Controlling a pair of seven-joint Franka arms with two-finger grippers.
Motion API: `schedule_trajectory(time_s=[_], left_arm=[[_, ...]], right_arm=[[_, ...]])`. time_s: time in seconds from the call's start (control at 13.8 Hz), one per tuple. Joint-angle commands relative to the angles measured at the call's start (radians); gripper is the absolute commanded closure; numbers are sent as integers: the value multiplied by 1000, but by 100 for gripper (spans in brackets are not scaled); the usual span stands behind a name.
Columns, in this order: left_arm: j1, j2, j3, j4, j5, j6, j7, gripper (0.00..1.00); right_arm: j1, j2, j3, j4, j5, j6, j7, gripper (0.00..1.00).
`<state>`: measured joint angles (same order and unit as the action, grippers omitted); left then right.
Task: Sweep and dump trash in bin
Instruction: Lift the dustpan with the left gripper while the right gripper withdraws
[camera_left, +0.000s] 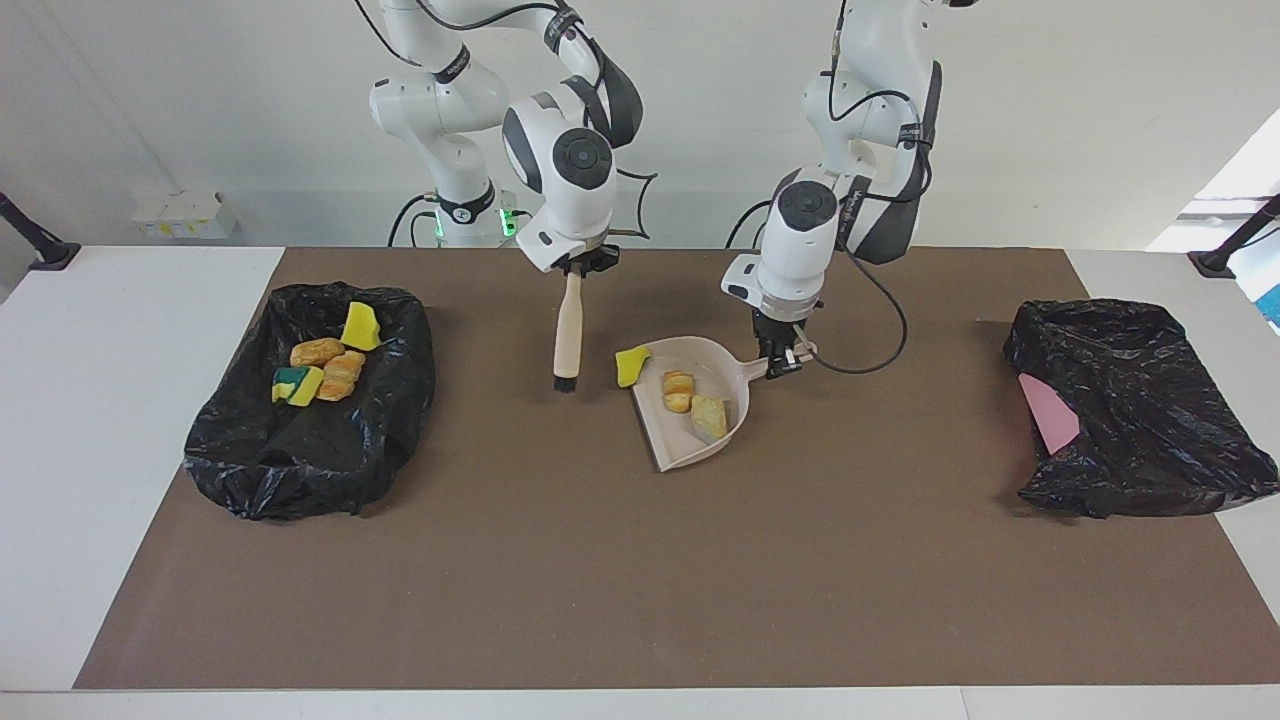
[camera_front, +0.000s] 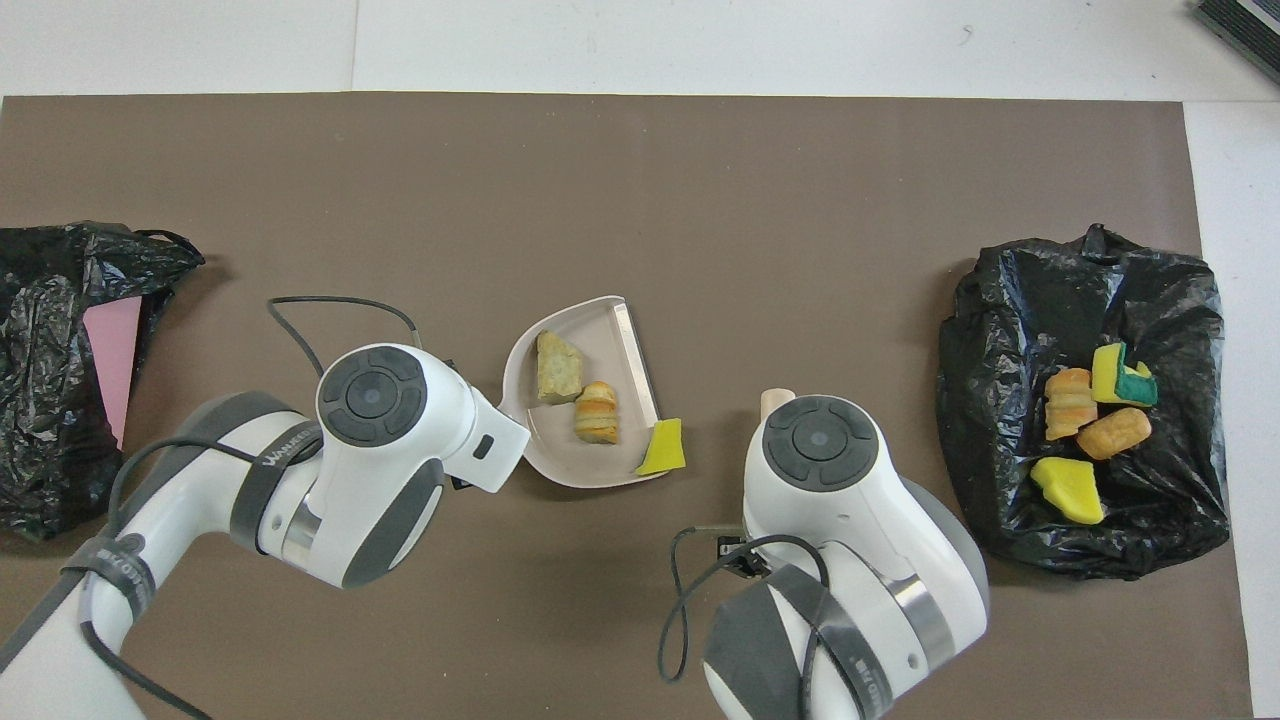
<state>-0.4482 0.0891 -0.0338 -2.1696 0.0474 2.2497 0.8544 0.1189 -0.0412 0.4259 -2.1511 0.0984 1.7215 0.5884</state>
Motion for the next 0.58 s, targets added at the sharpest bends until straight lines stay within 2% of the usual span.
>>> schedule_trajectory(time_s=[0.0, 0.36, 0.51], left_arm=[[69, -5, -8, 33, -33, 4, 76, 100], [227, -12, -8, 128, -194, -105, 322, 100], [313, -29, -8, 116, -326, -119, 485, 100]], right_arm=[[-21, -71, 14, -67, 10, 18, -67, 100], [63, -89, 19, -67, 101, 40, -18, 100], [178, -54, 17, -67, 142, 108, 54, 100]])
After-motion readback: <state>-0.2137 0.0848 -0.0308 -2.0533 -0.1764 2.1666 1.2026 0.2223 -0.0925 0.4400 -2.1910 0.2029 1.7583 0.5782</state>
